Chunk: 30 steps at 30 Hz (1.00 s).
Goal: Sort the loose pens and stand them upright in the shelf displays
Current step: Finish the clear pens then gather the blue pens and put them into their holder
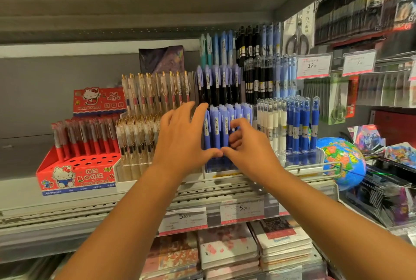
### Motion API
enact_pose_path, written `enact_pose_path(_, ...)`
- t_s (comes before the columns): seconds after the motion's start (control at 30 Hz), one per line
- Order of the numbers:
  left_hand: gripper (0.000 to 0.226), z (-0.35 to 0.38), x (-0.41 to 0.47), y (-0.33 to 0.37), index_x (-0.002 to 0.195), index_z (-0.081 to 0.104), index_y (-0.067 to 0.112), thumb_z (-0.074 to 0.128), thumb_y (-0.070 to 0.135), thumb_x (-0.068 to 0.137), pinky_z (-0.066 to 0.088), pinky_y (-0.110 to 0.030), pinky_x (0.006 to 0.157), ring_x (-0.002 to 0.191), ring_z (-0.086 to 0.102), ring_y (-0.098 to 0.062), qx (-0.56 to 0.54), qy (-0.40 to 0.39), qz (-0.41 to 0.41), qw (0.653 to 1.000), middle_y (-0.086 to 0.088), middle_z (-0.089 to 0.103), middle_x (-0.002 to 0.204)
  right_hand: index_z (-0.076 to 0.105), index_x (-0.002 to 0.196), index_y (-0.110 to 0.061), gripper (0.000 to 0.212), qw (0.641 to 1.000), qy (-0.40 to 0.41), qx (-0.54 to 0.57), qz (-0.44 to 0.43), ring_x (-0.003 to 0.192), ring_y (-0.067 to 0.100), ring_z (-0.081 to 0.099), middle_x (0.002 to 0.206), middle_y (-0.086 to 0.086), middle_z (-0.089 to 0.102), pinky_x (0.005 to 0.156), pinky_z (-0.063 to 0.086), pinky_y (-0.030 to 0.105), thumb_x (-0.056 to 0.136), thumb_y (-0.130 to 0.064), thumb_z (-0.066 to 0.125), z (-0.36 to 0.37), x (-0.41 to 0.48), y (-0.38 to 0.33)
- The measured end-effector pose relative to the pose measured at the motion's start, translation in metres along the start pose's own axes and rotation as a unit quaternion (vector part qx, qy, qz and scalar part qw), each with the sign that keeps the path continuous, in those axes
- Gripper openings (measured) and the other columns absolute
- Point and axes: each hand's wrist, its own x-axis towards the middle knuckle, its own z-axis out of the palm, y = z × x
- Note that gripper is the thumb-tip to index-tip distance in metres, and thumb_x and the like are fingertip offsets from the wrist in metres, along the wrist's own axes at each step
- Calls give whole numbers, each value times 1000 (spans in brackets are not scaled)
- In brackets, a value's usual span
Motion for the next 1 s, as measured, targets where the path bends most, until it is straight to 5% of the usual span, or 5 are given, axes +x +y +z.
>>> enact_pose_path(0.27, 141, -2, -5, -1, 156, 8, 23, 81, 74, 47, 18, -44, 116, 142, 26, -28, 46, -53, 3, 998, -5, 35, 149, 48, 118, -23, 59, 997, -55, -45, 10, 82, 14, 58, 88, -11, 55, 78, 54, 33, 73, -22, 86, -4, -2, -1)
enact_pose_path(0.5, 140, 4, -5, -3, 156, 13, 18, 82, 74, 46, 21, -43, 111, 133, 35, -28, 65, -28, 18, 997, -8, 42, 141, 54, 109, -20, 47, 998, -35, -47, 23, 85, 14, 60, 91, -8, 59, 82, 55, 38, 74, -20, 85, -1, -2, -2)
enact_pose_path(0.7, 118, -5, -17, -4, 157, 15, 20, 73, 70, 67, 10, -46, 119, 150, 16, -29, 23, 5, 8, 1000, -12, 21, 161, 54, 117, -17, 49, 998, -20, -56, 0, 88, 11, 55, 97, -9, 54, 81, 51, 28, 78, -22, 82, 3, -5, 0)
enact_pose_path(0.9, 54, -28, -49, -27, 132, 44, 17, 59, 35, 83, 28, -38, 103, 125, 39, -18, -150, 212, -234, 937, -5, 43, 137, 53, 98, -24, 14, 995, 62, -21, -71, 91, 14, 51, 91, -10, 53, 79, 48, 33, 91, -20, 64, 11, -19, -11)
enact_pose_path(1.0, 52, -32, -62, -44, 129, 44, 15, 64, 27, 83, 37, -47, 104, 118, 48, -24, -140, 151, -370, 906, -4, 52, 127, 66, 105, -24, 17, 996, -22, -17, -89, 96, 12, 55, 95, -12, 62, 85, 52, 37, 92, -18, 57, 23, -22, -24)
